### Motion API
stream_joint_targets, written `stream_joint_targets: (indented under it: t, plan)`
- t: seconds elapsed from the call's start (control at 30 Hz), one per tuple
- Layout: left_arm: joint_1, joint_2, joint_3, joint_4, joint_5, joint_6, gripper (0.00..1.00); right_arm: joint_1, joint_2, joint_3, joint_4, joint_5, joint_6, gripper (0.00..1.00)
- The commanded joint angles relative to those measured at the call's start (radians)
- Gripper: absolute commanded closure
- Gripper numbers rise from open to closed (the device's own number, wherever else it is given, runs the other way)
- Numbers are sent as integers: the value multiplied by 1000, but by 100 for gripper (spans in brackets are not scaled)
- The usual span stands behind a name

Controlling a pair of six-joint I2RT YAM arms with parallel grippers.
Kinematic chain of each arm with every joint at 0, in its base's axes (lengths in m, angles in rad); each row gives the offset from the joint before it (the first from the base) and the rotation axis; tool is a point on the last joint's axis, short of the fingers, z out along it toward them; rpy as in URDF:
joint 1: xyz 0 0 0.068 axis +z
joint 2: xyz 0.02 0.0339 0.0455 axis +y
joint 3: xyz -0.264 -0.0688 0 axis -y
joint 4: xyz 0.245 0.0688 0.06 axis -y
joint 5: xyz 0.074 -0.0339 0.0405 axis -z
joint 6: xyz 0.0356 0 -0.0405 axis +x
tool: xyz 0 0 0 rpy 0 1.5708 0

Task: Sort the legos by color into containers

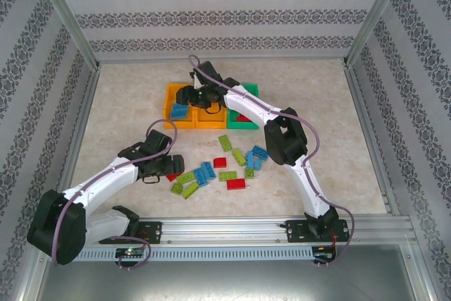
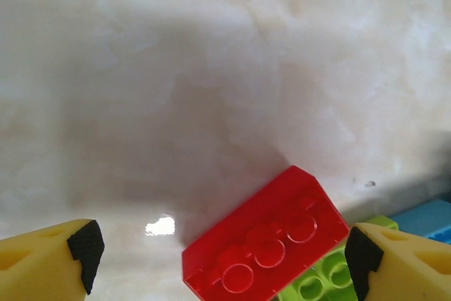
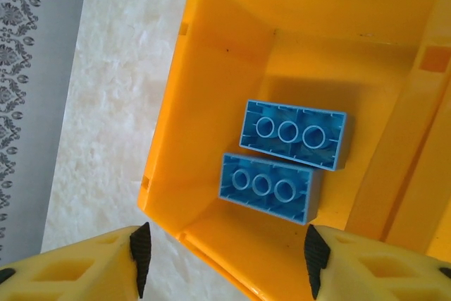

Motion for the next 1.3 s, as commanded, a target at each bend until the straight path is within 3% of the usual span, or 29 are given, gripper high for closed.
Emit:
stream_joint_targets:
  t: [0.0,0.67,1.07,1.17,1.27]
  plan:
    - [-30,-11,-15,-13,30,3,10,6,-66,-40,4,-9,-18,36]
    - [-58,110,8,-1,2,-4,20,-33,-280,-284,65,46,-31,33]
    - [-58,127,14,23,-27,-29,32,-76,-431,-483,106,88,-44,32]
    - [-59,146,22,33,-30,-29,38,-83,-475,-538,109,111,-58,32]
    - [-59,173,31,49,-29,-29,50,-86,-527,-602,107,137,-79,31]
